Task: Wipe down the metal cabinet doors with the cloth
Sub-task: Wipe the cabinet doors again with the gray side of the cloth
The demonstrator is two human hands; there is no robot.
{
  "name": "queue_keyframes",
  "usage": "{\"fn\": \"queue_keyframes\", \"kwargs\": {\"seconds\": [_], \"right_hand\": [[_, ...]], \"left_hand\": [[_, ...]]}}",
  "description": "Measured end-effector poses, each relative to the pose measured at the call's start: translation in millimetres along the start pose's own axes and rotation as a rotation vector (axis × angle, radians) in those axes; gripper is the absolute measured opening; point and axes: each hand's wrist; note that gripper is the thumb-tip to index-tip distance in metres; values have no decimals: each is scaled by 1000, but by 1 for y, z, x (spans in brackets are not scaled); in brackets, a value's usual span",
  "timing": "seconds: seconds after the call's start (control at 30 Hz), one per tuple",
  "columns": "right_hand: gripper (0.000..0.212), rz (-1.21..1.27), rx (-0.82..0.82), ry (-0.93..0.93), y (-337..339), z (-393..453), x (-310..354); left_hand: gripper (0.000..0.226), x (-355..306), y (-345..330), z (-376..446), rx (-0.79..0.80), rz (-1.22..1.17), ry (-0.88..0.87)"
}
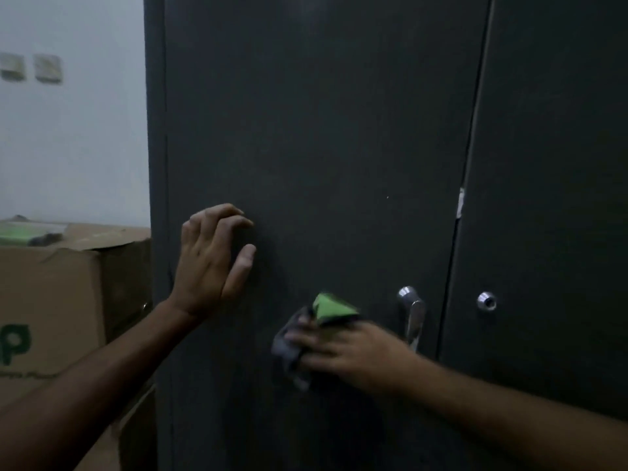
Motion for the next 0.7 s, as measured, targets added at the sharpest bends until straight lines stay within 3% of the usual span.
{"fn": "queue_keyframes", "kwargs": {"seconds": [0.13,0.2,0.3,0.4,0.43,0.47,0.57,0.6,0.63,0.7], "right_hand": [[53,66,-95,-524,52,-20,-101],[52,107,-145,-689,64,-29,-130],[57,190,-204,-876,67,-55,-148],[58,440,-282,-1127,62,-47,-124],[58,502,-282,-1109,62,-35,-108],[58,512,-248,-977,60,-23,-93],[56,329,-25,-306,67,-6,-94],[53,272,15,-171,75,-7,-115],[50,236,18,-135,84,-8,-142],[46,219,-79,-301,108,-10,-204]], "left_hand": [[44,-3,4,38,196,76,-194],[44,-7,6,57,224,105,-232],[44,-3,15,85,213,135,-316],[46,1,28,109,204,142,-358],[46,1,31,114,215,137,-362],[47,1,33,117,228,136,-370],[49,3,36,126,297,155,-391],[49,3,38,130,320,158,-384],[50,2,40,136,333,153,-367],[51,2,47,150,339,133,-318]]}}
Point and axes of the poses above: each hand's wrist, its own z-axis towards the middle knuckle, its own y-axis out of the back of the hand, x = y × z, and after that the axes turned 11 degrees about x, right-handed
